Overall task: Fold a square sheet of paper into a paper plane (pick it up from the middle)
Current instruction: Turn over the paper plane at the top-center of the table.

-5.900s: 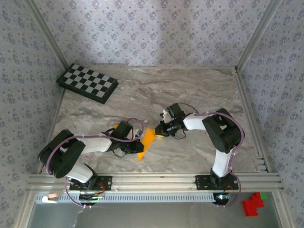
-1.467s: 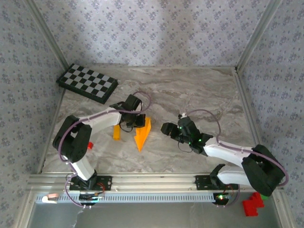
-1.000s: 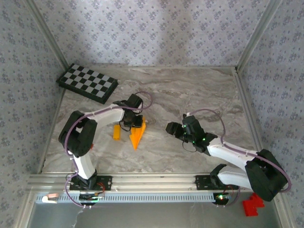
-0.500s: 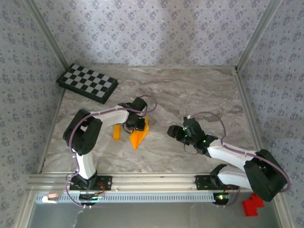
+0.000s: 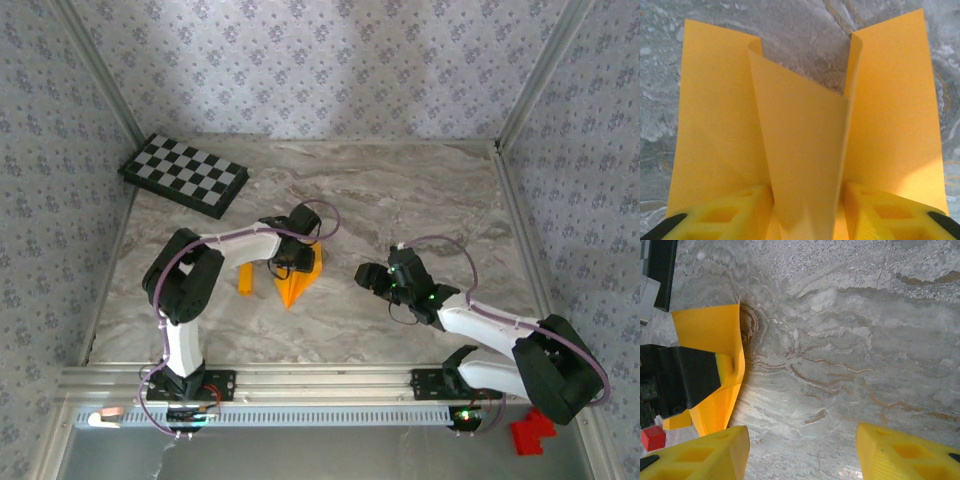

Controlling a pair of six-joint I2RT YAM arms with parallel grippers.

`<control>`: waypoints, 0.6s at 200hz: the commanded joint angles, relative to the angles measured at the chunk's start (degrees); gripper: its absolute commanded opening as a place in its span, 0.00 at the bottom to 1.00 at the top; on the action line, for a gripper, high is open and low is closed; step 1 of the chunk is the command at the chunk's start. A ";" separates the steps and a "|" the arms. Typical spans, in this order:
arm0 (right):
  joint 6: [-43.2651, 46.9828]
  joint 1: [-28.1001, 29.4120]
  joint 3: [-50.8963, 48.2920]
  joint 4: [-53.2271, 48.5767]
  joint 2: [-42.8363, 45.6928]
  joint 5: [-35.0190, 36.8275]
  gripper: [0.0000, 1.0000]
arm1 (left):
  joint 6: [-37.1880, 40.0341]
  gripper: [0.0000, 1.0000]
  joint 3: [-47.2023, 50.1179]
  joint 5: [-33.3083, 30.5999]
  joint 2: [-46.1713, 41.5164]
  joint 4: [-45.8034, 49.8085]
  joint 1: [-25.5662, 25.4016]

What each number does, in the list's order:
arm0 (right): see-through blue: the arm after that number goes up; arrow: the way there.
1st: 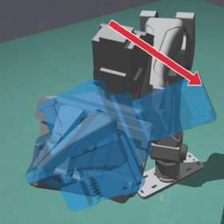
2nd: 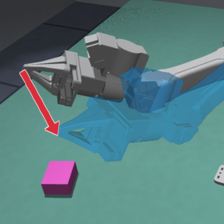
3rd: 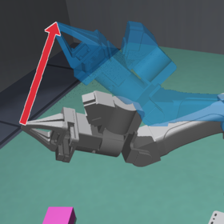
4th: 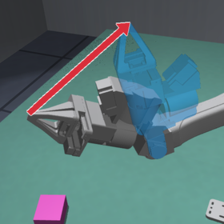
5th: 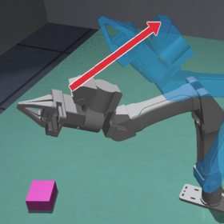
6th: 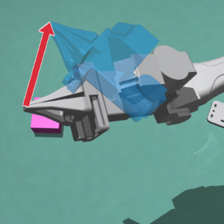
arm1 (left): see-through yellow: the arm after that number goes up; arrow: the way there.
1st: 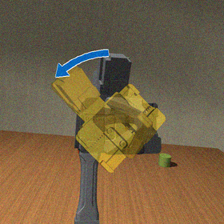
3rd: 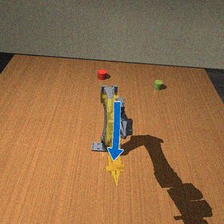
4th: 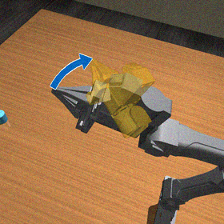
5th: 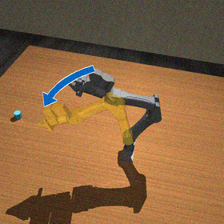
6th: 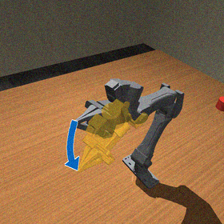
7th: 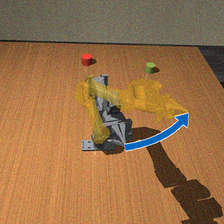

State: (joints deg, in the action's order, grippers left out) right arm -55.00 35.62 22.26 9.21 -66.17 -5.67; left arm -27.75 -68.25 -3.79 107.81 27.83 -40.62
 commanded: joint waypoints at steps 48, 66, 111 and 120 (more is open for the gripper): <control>4.10 -0.48 2.49 -4.78 0.70 0.63 0.61 | -1.52 0.55 -0.66 -2.11 -0.58 0.94 0.27; 4.99 -0.38 3.26 -5.68 0.76 0.98 0.61 | -1.45 0.57 -0.99 -2.12 -2.10 1.43 0.26; 7.79 0.21 5.50 -8.63 0.55 2.07 0.63 | -1.36 0.60 -1.18 -1.69 -5.21 2.09 0.26; 8.19 0.36 5.77 -8.92 0.51 2.21 0.63 | -1.26 0.60 -1.18 -1.57 -5.66 2.16 0.22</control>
State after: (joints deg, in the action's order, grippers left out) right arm -49.65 35.55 25.82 3.36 -66.17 -5.08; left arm -28.60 -68.53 -4.80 105.12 28.14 -40.51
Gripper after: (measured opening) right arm 0.630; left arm 0.594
